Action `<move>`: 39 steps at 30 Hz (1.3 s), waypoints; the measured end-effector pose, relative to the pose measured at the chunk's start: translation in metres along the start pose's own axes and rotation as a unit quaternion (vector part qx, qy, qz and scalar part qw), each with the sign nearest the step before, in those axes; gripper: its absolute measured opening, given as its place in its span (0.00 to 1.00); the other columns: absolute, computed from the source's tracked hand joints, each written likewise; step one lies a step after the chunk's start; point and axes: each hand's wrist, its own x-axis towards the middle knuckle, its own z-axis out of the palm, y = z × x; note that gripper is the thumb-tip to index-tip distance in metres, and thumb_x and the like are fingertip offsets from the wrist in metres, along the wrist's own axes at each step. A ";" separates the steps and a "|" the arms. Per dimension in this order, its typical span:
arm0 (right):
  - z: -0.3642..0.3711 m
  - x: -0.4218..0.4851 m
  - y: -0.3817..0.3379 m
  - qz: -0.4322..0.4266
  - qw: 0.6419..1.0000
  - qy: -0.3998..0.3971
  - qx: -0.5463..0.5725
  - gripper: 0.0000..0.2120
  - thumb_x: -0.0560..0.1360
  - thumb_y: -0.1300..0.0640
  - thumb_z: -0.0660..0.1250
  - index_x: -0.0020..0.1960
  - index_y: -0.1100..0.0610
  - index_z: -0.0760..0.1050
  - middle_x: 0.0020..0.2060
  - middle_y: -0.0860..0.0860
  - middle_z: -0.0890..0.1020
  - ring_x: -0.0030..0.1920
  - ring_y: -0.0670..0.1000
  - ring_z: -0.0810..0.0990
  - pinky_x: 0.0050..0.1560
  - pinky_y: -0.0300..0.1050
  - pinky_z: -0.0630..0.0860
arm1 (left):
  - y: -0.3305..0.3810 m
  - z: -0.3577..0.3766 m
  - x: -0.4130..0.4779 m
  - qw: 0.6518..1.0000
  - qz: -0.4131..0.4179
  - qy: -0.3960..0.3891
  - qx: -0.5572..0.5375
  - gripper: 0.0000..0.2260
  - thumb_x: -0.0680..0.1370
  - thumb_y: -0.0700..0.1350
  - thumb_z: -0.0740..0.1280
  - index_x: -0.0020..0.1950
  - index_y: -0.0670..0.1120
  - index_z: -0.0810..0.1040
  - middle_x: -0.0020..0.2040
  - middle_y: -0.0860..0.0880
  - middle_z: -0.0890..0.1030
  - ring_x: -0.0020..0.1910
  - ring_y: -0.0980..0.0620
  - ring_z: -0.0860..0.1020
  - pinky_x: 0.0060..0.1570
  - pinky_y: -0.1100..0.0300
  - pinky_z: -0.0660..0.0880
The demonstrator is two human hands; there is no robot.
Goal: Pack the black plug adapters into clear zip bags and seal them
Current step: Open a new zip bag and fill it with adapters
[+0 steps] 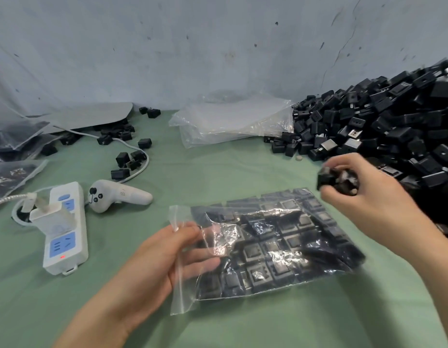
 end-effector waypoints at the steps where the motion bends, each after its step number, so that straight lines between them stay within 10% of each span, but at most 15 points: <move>1: 0.000 -0.004 -0.012 -0.033 0.998 -0.052 0.007 0.16 0.69 0.42 0.68 0.55 0.31 0.71 0.42 0.34 0.79 0.38 0.35 0.79 0.35 0.34 0.69 | -0.001 0.000 0.001 1.000 0.002 0.009 0.013 0.15 0.71 0.42 0.70 0.54 0.37 0.74 0.55 0.38 0.84 0.41 0.41 0.85 0.36 0.56 0.82; 6: 0.014 -0.016 -0.041 -0.147 0.956 -0.223 -0.119 0.20 0.68 0.37 0.60 0.61 0.28 0.67 0.56 0.32 0.73 0.51 0.38 0.77 0.51 0.41 0.75 | -0.002 0.000 0.005 0.999 -0.001 0.021 0.033 0.06 0.78 0.39 0.65 0.53 0.40 0.71 0.52 0.36 0.84 0.42 0.40 0.85 0.34 0.57 0.82; 17: 0.043 -0.032 -0.052 -0.155 0.921 -0.221 -0.280 0.19 0.77 0.43 0.59 0.67 0.33 0.67 0.57 0.40 0.71 0.48 0.53 0.77 0.40 0.47 0.63 | 0.005 0.013 -0.002 0.997 -0.014 0.039 0.060 0.01 0.83 0.37 0.60 0.53 0.41 0.70 0.48 0.33 0.84 0.43 0.38 0.85 0.32 0.54 0.83; 39: 0.042 -0.030 -0.047 -0.174 0.940 -0.250 -0.155 0.24 0.71 0.36 0.57 0.66 0.27 0.58 0.60 0.28 0.66 0.53 0.45 0.77 0.54 0.47 0.74 | 0.001 0.010 0.001 0.997 0.001 -0.017 0.070 0.04 0.85 0.41 0.56 0.56 0.40 0.66 0.53 0.42 0.86 0.35 0.42 0.85 0.30 0.58 0.81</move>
